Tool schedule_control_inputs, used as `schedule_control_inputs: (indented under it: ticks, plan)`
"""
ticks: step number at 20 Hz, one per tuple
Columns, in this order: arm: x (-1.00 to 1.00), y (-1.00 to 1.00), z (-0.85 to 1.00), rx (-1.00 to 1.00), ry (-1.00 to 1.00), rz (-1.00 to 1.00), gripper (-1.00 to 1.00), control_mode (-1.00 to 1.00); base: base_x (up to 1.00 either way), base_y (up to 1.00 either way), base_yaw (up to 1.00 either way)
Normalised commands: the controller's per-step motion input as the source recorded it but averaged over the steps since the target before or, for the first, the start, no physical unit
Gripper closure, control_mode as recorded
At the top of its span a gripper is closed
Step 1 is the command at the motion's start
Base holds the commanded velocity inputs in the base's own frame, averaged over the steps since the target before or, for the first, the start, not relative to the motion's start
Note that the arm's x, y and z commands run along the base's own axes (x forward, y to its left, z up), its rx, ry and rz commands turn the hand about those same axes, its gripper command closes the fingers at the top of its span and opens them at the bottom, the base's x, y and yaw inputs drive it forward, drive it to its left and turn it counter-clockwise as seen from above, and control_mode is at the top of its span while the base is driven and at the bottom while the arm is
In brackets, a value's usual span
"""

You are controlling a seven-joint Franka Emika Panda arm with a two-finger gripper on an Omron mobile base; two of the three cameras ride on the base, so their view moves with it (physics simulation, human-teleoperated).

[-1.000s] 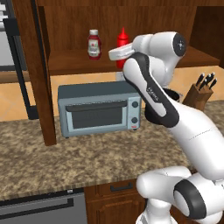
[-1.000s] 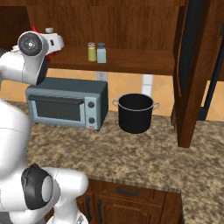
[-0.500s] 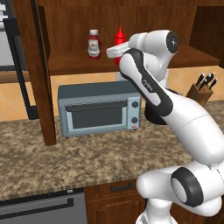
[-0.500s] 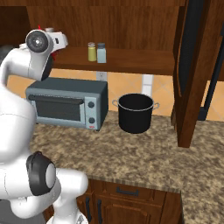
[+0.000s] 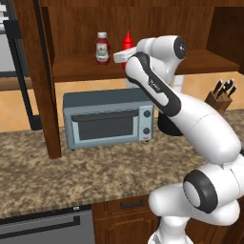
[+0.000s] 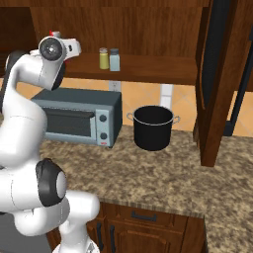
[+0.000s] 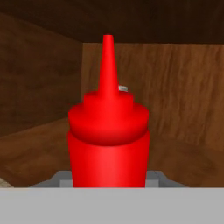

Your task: Put the shaker and condiment bottle from the counter next to their counterparts in the cabinet.

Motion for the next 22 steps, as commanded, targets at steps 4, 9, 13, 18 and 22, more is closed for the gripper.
schedule_control_inputs:
  ticks: [4, 9, 13, 18, 22]
  plan:
    - [0.41, 0.00, -0.01, 0.04, 0.00, 0.00, 1.00, -1.00, 0.00, 0.00, 0.00]
    - [0.43, 0.01, 0.00, 0.04, 0.00, 0.00, 1.00, -1.00, 0.00, 0.00, 0.00]
    - [0.41, 0.10, -0.09, 0.01, 0.00, 0.00, 1.00, -1.00, 0.00, 0.00, 0.00]
    - [0.35, 0.12, -0.29, 0.00, 0.02, 0.00, 1.00, -1.00, 0.00, 0.00, 0.00]
    - [0.21, 0.04, -0.20, 0.00, 0.00, 0.00, 1.00, -1.00, 0.00, 0.00, 0.00]
